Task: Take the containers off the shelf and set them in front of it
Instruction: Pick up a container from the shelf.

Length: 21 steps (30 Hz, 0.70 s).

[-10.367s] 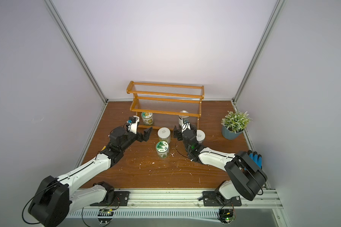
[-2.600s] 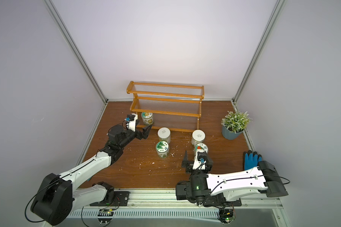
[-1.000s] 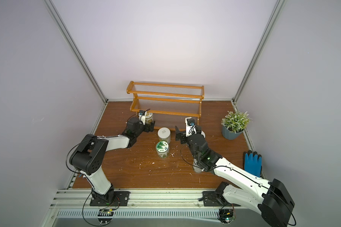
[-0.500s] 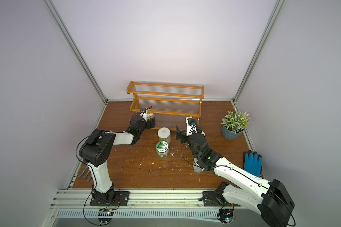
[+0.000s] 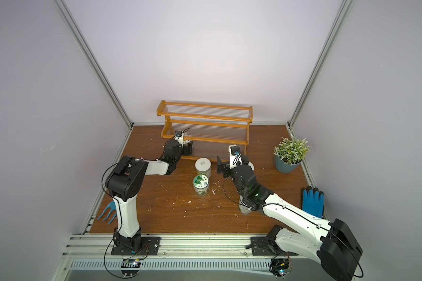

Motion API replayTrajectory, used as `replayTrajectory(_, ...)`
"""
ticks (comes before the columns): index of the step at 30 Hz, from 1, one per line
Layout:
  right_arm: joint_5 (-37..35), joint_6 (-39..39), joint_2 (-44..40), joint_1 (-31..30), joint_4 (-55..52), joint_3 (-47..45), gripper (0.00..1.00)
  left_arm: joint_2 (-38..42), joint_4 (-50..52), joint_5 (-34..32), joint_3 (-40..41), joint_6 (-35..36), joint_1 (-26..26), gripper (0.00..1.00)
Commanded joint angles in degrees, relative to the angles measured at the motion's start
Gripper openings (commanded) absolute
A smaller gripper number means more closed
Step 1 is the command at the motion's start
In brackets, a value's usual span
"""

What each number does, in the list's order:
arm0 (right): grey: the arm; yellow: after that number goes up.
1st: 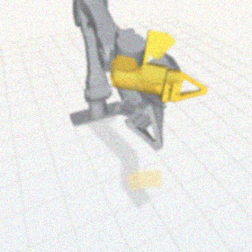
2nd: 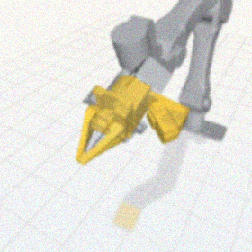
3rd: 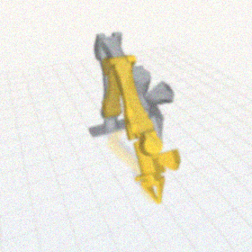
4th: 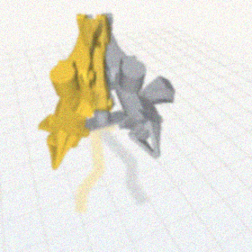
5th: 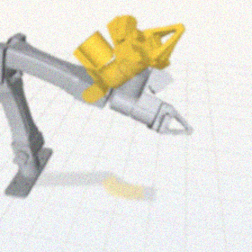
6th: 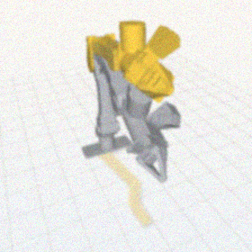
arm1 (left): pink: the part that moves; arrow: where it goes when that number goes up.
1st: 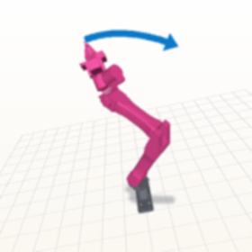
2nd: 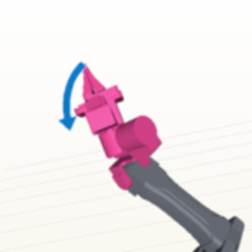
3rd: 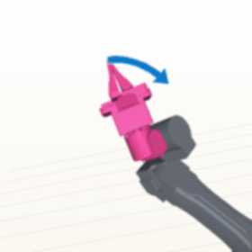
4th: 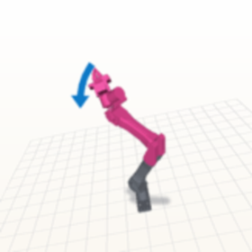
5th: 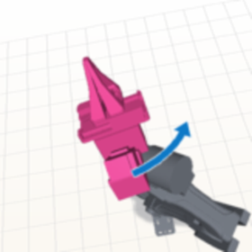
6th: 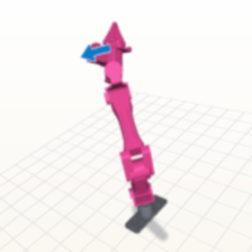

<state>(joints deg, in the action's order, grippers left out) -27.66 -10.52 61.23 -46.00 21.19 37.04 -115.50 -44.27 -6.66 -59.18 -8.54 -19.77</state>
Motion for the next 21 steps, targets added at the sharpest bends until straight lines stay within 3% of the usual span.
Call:
replayTrajectory(1,0.68,-0.78,-0.76,0.29,2.36,1.02,0.99,-0.71,1.83,0.61,-1.63,-0.52,0.61,0.72)
replayTrajectory(6,0.42,-0.58,-1.29,0.21,2.19,1.11,0.99,0.36,2.44,1.12,-0.36,-0.52,0.61,0.63)
replayTrajectory(21,1.10,-1.08,-1.73,0.27,2.87,0.15,0.99,12.92,0.67,2.11,11.30,-0.68,0.26,0.62)
